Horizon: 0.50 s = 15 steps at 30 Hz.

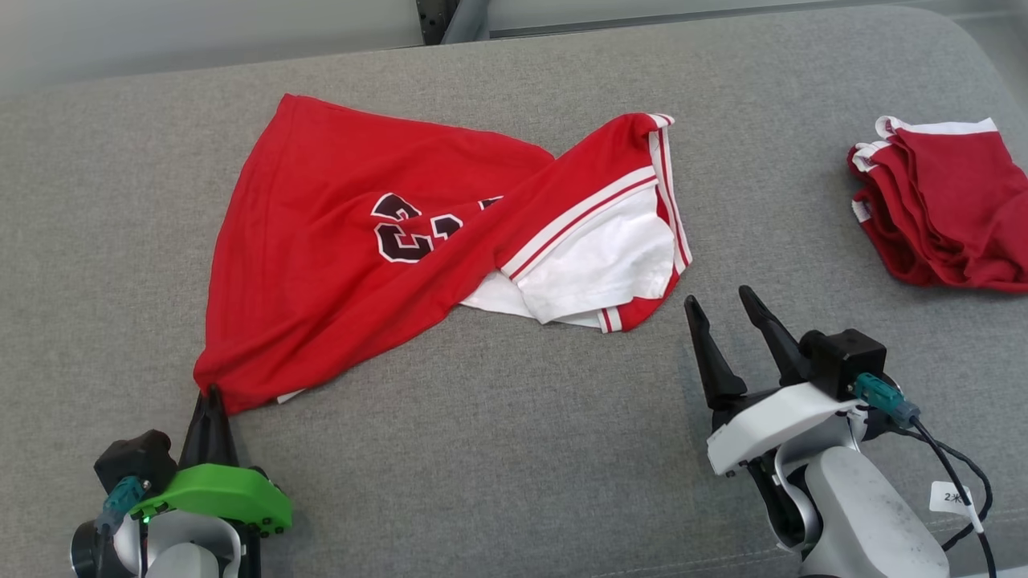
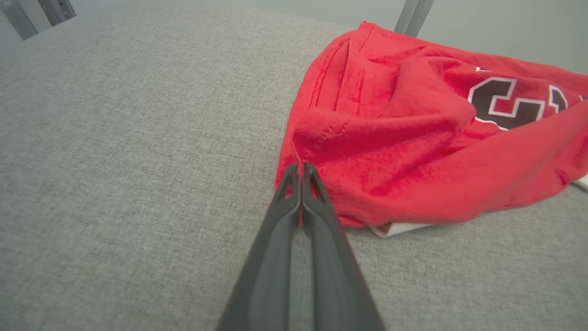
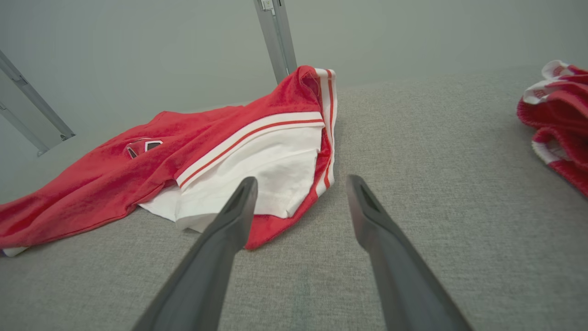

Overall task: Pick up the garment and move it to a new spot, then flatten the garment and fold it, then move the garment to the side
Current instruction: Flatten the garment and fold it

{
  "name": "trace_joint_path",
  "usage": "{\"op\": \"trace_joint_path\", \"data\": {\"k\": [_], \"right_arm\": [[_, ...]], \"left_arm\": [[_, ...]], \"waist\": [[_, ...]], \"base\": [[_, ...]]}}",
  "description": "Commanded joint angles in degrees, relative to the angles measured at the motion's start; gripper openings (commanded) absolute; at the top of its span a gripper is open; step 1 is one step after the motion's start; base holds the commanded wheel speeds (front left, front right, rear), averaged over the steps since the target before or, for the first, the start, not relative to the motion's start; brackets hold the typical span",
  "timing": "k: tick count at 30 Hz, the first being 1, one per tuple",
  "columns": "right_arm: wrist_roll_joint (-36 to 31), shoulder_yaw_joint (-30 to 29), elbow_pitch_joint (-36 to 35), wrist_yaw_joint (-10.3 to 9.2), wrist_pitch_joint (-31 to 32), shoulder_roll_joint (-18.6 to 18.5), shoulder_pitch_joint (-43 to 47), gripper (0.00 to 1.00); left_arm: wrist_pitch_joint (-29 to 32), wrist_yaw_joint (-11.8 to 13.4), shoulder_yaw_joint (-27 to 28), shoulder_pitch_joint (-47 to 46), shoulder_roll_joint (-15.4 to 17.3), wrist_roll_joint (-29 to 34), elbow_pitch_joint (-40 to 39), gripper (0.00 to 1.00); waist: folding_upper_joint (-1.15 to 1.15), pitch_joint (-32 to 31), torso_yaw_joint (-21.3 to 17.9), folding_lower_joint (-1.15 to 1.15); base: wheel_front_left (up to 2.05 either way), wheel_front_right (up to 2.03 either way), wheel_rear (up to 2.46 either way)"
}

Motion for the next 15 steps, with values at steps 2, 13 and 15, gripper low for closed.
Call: {"op": "trace_joint_path", "data": {"k": [2, 13, 15], "right_arm": [[0.37, 0.17, -0.01, -0.07, -0.14, -0.27, -0.89, 1.00], [0.78, 2.10, 3.76, -0.07, -0.14, 0.26, -4.23, 1.00], [0.89, 2.02, 5.51, -0.07, -0.14, 0.36, -5.28, 1.00]], "left_arm": [[-0.19, 0.36, 0.58, -1.27, 0.29, -0.20, -0.47, 0.00], [-0.19, 1.70, -0.37, -1.23, 0.28, 0.63, -2.85, 0.00], [-0.19, 1.79, -0.93, -1.53, 0.28, 0.56, -2.99, 0.00]], "waist": [[0.00, 0.23, 0.48, 0.00], [0.00, 1.78, 2.86, 0.00], [0.00, 2.33, 3.21, 0.00]], "base": [[0.00, 0.00, 0.00], [0.00, 0.00, 0.00], [0.00, 0.00, 0.00]]}}
